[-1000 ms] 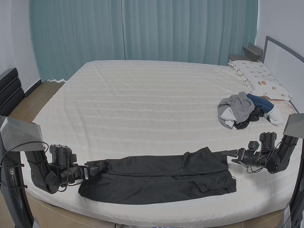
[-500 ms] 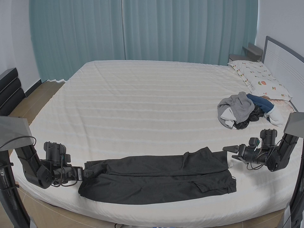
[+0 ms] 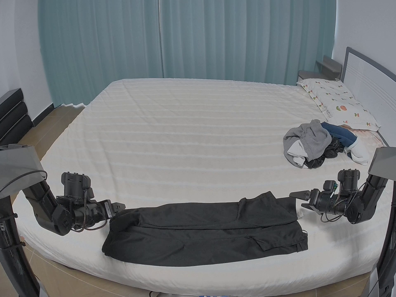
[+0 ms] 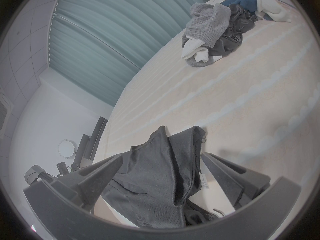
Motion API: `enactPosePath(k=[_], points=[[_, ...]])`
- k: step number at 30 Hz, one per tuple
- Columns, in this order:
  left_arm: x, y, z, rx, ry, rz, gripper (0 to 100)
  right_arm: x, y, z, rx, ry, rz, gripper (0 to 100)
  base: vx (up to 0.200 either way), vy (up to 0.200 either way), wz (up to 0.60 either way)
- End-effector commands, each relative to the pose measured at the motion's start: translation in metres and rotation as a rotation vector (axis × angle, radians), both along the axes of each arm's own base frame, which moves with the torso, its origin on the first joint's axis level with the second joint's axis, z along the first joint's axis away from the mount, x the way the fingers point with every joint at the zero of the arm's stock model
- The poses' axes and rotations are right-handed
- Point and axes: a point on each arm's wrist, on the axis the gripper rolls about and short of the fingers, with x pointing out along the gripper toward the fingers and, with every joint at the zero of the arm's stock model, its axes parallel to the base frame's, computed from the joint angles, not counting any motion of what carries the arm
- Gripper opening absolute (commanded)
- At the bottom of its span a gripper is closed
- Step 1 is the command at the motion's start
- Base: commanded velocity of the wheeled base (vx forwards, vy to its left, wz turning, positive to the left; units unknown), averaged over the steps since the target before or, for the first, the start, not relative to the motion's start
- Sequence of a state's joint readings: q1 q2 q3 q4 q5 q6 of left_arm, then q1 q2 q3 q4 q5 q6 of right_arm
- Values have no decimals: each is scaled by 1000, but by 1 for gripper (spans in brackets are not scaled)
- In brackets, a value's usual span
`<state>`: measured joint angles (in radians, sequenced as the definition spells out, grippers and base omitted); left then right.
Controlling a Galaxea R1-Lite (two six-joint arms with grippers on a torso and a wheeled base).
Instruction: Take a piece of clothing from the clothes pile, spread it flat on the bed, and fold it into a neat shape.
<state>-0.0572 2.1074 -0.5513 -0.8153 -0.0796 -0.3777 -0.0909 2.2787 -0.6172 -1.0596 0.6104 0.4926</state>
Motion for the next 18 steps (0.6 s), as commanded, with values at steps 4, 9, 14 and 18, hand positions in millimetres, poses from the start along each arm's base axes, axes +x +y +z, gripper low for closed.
enactPosePath(k=[4,9,14,18], points=[[1,-20,-13,8,99,-37,100,0,2,-4,1,13,7,100,0,0,0],[7,-30,-12,-34,124,0,100,-1,3,-4,0,13,8,100,0,0,0],[13,-32,-14,-26,117,64,0,-1,4,-2,0,9,12,100,0,0,0],[10,-30,-18,26,140,107,0,1,10,6,-12,-11,15,100,0,0,0]])
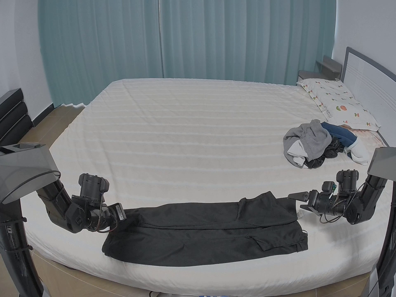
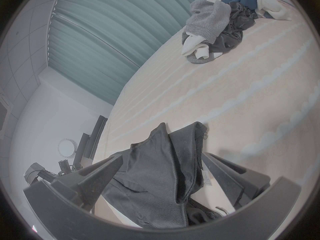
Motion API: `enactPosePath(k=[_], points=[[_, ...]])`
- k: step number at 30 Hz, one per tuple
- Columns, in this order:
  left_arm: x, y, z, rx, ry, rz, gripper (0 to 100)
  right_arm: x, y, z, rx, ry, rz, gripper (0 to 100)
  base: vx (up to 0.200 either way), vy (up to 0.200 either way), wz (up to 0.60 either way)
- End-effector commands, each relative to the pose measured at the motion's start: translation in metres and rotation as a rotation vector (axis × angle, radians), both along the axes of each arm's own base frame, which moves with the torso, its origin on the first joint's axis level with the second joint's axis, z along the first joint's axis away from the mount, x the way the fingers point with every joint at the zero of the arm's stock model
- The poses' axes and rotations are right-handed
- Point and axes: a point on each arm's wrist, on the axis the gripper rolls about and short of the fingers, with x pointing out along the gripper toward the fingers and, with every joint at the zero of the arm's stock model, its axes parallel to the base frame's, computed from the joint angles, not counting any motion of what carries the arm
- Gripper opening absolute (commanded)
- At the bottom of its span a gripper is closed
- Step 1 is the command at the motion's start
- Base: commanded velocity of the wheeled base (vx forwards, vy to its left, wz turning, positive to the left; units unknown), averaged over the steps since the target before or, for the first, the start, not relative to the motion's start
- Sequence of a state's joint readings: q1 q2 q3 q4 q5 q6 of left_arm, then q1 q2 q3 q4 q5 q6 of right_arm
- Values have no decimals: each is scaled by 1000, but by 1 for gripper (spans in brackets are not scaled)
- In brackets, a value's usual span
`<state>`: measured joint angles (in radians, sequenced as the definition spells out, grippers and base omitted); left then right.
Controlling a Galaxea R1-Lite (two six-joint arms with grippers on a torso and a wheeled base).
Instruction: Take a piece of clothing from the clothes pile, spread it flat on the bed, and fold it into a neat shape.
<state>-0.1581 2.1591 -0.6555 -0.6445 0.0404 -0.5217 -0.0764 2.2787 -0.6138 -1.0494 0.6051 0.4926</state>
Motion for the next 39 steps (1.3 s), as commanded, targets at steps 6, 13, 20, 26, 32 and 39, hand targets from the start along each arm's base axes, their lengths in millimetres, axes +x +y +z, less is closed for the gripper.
enactPosePath(k=[6,13,20,26,32,39], points=[[-11,3,-7,52,48,73,0,0,26,29,-17,-44,-28,100,0,0,0],[-36,7,6,4,18,138,0,-22,47,44,35,55,-138,100,0,0,0],[-25,-1,13,-200,-71,291,0,-41,54,38,190,209,-241,100,0,0,0],[-32,-4,11,-246,-46,290,100,-49,59,35,197,235,-231,100,0,0,0],[-31,-8,13,-391,-20,347,100,-53,65,23,175,280,-215,100,0,0,0],[-33,-11,10,-469,33,345,100,-58,69,16,177,252,-197,100,0,0,0]])
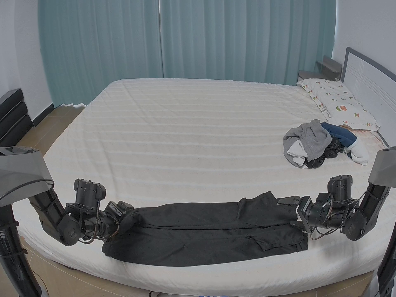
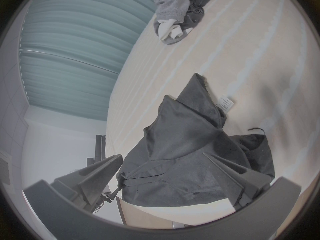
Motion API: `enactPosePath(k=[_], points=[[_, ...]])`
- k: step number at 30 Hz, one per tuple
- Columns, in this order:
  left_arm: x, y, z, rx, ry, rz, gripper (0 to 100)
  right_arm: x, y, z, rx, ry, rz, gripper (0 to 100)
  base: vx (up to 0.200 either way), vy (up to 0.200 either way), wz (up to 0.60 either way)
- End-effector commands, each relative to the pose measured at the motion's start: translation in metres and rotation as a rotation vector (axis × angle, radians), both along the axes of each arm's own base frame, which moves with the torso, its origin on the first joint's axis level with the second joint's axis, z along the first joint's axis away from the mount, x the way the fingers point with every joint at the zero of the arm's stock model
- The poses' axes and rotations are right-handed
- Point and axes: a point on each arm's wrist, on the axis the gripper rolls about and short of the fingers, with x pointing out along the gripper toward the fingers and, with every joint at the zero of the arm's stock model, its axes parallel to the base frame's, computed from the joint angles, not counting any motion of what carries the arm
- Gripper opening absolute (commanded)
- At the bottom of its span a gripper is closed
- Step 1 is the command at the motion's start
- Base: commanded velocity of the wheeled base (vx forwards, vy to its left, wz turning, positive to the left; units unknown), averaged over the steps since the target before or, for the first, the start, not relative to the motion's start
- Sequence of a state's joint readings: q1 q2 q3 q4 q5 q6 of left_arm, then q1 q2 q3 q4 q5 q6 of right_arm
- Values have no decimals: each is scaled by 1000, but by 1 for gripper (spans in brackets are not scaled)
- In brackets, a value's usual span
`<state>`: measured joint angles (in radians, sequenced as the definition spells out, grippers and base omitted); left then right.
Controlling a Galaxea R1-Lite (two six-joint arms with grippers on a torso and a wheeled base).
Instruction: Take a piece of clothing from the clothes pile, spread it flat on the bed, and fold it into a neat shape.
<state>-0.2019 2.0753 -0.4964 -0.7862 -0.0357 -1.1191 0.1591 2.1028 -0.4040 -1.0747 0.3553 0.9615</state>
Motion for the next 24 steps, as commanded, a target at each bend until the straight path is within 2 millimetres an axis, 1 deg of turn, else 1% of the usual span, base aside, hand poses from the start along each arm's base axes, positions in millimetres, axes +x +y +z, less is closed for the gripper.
enactPosePath(k=[1,4,8,11,17,24], points=[[-2,0,-1,-9,12,-3,100,-6,3,-13,-5,14,15,100,0,0,0],[-5,-4,2,-11,11,-10,100,-8,3,-17,-4,-7,18,100,0,0,0],[-16,-7,15,-8,-12,-33,100,-10,4,-19,-2,-27,19,100,0,0,0],[-21,-7,19,-2,-5,-41,100,-11,3,-19,-2,-27,19,100,0,0,0],[-26,-6,5,60,102,-93,100,-14,8,-19,-3,-24,36,100,0,0,0],[-20,-4,0,63,111,-84,100,-16,9,-21,-7,-15,44,100,0,0,0]])
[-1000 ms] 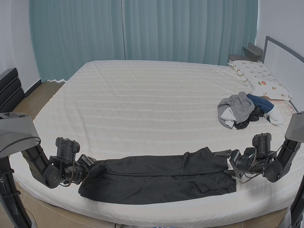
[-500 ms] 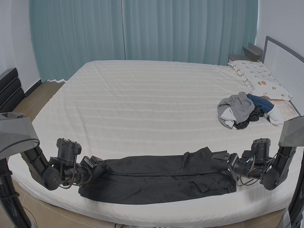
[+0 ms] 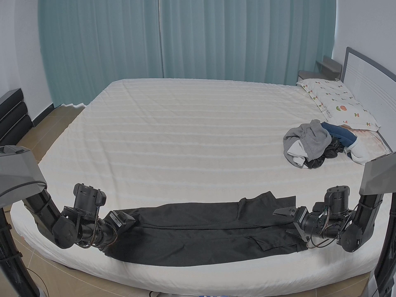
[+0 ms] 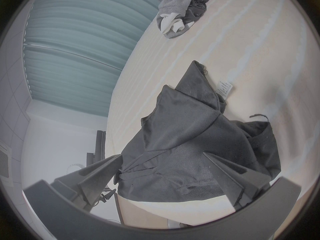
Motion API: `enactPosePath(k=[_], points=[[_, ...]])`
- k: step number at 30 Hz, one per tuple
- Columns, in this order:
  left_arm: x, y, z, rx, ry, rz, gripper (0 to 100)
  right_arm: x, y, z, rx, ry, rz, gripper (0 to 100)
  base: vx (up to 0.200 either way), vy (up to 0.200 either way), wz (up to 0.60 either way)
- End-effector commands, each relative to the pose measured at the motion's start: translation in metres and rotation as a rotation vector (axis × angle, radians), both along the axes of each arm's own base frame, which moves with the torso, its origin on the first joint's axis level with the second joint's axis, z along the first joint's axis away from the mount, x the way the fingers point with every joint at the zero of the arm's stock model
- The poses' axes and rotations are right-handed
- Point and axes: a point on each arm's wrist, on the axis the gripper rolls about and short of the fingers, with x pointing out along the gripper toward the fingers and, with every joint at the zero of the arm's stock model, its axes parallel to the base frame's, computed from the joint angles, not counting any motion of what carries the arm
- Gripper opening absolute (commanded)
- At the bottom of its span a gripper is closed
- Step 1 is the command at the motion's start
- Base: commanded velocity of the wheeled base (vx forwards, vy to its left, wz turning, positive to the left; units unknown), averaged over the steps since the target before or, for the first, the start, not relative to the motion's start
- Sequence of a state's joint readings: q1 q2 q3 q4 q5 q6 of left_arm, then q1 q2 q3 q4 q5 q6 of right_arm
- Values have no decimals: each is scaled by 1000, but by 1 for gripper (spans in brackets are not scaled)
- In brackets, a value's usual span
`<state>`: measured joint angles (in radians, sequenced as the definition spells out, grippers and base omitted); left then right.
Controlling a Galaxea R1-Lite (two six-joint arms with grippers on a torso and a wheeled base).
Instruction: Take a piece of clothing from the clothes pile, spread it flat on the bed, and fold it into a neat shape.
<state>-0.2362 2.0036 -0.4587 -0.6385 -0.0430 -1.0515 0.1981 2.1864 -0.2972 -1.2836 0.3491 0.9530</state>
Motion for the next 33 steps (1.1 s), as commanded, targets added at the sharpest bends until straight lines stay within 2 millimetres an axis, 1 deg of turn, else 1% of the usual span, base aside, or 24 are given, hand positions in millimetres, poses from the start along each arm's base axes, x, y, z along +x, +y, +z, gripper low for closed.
enactPosePath(k=[1,6,15,16,22,23,27,30,33], points=[[9,3,-7,2,8,26,100,-1,2,-2,-3,7,11,100,0,0,0],[20,10,-14,-12,18,84,100,-4,6,-1,-3,9,26,100,0,0,0],[24,10,-16,-15,16,93,100,-10,10,-2,-2,-10,46,100,0,0,0],[25,10,-17,-16,7,94,0,-11,10,-3,1,-20,49,100,0,0,0],[25,12,-15,-8,-1,104,0,-13,12,-3,-1,-19,59,100,0,0,0],[24,12,-14,-3,-6,109,0,-15,15,-2,-5,-20,65,100,0,0,0],[25,16,-5,0,-38,129,0,-20,26,-1,-35,-30,67,100,0,0,0],[26,24,4,-7,-73,158,0,-18,26,-1,-45,-37,50,100,0,0,0],[25,29,15,-14,-117,170,0,-16,24,0,-41,-37,37,100,0,0,0]])
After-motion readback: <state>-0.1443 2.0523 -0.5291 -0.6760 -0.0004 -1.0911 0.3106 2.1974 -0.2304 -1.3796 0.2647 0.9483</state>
